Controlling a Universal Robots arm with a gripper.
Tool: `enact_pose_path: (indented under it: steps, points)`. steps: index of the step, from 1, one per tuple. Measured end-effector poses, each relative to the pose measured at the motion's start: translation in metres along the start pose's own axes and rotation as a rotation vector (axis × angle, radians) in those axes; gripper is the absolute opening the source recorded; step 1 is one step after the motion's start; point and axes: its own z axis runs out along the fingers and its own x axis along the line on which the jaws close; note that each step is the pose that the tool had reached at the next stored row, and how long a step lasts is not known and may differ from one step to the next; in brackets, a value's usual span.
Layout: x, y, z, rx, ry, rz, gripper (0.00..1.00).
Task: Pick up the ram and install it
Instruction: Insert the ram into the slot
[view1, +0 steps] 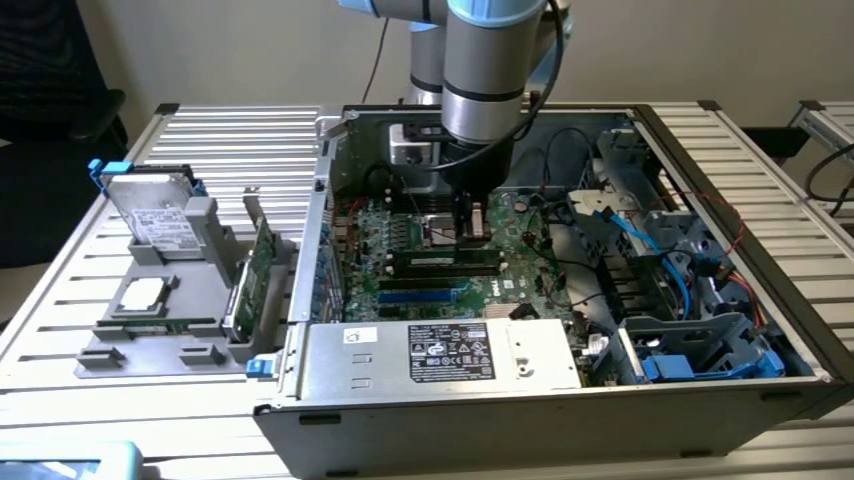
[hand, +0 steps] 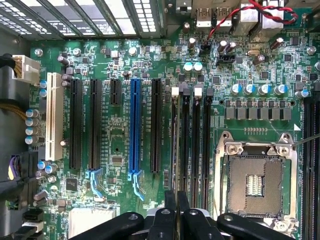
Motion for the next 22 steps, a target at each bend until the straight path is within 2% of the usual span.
enact_pose_path:
  steps: [5,15,22]
  points:
    - [0.0,0.0011,0.0,0.0102,0.0001,0.0,0.13]
    - [0.0,0.0027,0.0,0.0174,0.0,0.0,0.13]
    - [0.0004,0.0029,0.0001,0.0183,0.0,-0.003,0.13]
